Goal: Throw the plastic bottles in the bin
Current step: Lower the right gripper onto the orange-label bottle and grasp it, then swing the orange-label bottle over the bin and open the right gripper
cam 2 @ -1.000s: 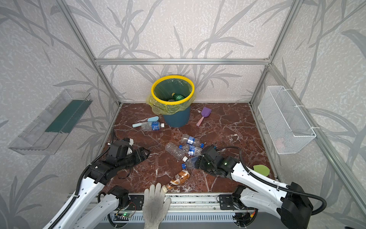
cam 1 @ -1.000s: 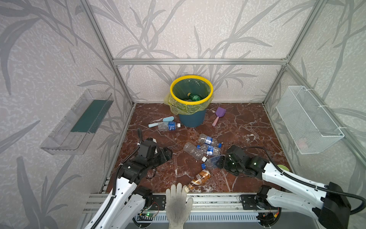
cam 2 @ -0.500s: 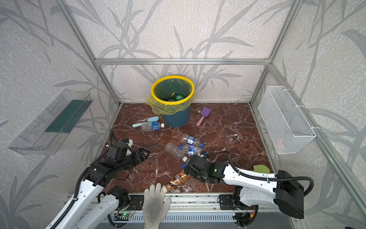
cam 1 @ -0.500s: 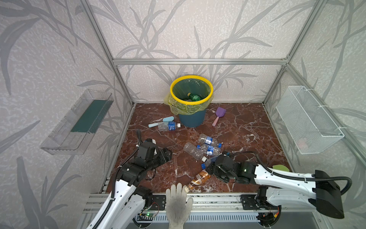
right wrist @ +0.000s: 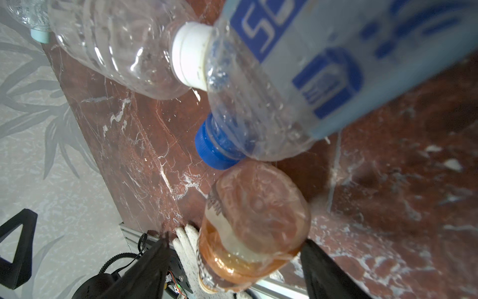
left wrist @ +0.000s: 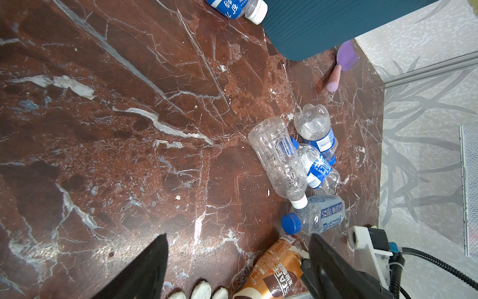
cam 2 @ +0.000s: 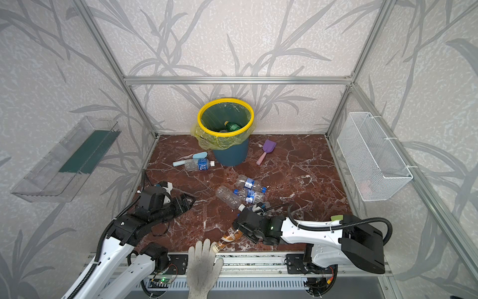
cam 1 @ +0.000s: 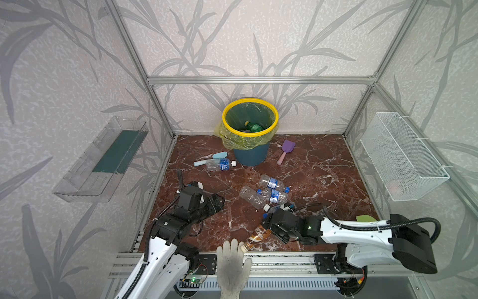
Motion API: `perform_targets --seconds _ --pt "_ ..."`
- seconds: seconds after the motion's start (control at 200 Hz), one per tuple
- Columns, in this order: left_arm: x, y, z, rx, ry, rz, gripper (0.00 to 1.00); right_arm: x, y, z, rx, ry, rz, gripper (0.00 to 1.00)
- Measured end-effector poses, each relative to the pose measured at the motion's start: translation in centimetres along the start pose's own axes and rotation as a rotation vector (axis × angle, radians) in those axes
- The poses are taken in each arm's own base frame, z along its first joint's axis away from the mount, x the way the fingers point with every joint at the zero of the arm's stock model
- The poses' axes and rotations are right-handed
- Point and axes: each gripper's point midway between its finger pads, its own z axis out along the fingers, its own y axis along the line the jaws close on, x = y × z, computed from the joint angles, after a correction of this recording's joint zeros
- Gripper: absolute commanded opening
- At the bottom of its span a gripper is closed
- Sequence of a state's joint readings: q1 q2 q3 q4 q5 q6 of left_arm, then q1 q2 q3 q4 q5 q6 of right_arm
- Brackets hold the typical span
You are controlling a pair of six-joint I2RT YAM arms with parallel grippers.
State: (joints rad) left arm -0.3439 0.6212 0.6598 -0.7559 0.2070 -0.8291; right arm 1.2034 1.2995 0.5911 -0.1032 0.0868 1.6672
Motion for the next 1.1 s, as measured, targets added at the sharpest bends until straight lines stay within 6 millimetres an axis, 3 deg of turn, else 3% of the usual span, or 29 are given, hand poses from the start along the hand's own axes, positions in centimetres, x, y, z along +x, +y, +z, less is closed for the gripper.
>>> perform_targets --seconds 0.235,0.58,1.1 --pt "0.0 0.0 0.0 -0.002 -0.002 0.006 0.85 1.5 -0.7 2.3 0.043 0.037 0.01 0.82" --pt "0.1 0.4 -0.1 -0.016 -0.001 0.012 0.85 2.6 0.4 3.6 0.019 0.067 0.014 0.63" --pt "0.2 0.8 0.4 -0.046 0.012 0.011 0.85 0.9 -0.1 -0.5 0.074 -0.003 -0.179 0.62"
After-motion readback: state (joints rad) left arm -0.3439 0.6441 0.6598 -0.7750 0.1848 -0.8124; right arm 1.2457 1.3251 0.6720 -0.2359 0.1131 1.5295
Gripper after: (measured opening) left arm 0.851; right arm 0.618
